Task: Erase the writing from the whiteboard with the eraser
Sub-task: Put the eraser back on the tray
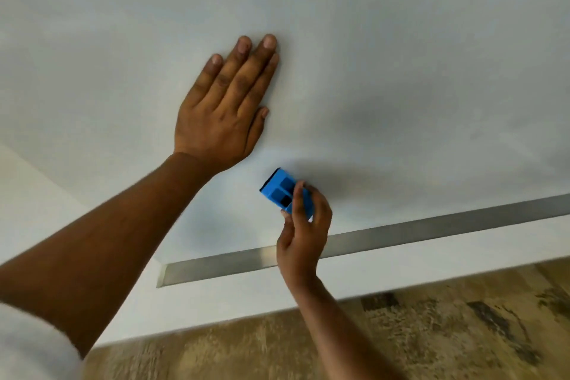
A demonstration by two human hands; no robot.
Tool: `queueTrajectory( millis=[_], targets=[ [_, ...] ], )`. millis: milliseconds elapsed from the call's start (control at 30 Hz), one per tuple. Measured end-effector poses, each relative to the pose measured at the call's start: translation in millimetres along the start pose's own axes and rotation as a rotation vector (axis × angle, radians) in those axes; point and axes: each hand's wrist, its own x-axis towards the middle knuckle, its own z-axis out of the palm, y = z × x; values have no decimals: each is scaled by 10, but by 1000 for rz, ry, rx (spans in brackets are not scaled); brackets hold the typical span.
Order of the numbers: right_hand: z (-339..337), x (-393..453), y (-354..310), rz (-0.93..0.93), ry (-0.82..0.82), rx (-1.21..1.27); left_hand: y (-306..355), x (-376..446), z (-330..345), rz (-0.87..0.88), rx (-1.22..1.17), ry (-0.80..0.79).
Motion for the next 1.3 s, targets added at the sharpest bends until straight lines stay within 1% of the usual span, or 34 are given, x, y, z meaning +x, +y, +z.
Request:
queueTrajectory(
  millis=[67,133,167,233,267,300,333,433,533,633,700,800,867,933,1000,1100,1167,1300],
  targets=[
    [47,94,1,-37,1,-57,34,-23,18,-28,5,5],
    [135,-36,35,-139,-106,-99,48,-41,18,-35,8,2],
    [162,-140,77,-211,-197,-129,46,-39,11,-31,11,3],
    [172,-336,191,-360,-436,-203,28,-22,1,-33,0,5],
    [152,-411,252,-391,-561,-233,37,-23,-11,-46,-18,4],
    [98,-459,310,-385,-663,-257,64,-47,-34,-72,-53,-8],
    [42,-482,367,-350,-731,-273,109,-106,-46,-108,-104,-35],
    [-182,-403,482,-278,-846,-295,350,-537,-193,-224,-309,-173],
    [-333,-221,610,-243,-914,-373,744,-1148,-363,-285,-453,-314],
    [-393,-146,675,-209,-1009,-422,1162,-1616,-472,-430,-548,-432],
    [-405,-137,709,-221,-1058,-424,1438,-1840,-508,-564,-588,-544],
    [-374,-142,723,-243,-1086,-448,1722,-2057,-474,-849,-624,-779],
    [-383,-122,740,-235,-1041,-450,1807,-2092,-441,-968,-662,-912],
    [-375,-130,760,-261,-1027,-468,1916,-2114,-398,-1078,-674,-996],
    [-375,-145,778,-316,-1017,-475,2010,-2107,-365,-1216,-690,-1032],
    [-372,-144,829,-304,-1037,-490,2125,-2112,-318,-1382,-699,-1034],
    [-383,-142,850,-278,-1050,-497,2159,-2129,-291,-1429,-702,-1036],
    [-376,-174,875,-202,-1098,-498,2232,-2142,-272,-1419,-710,-1055]
  ],
)
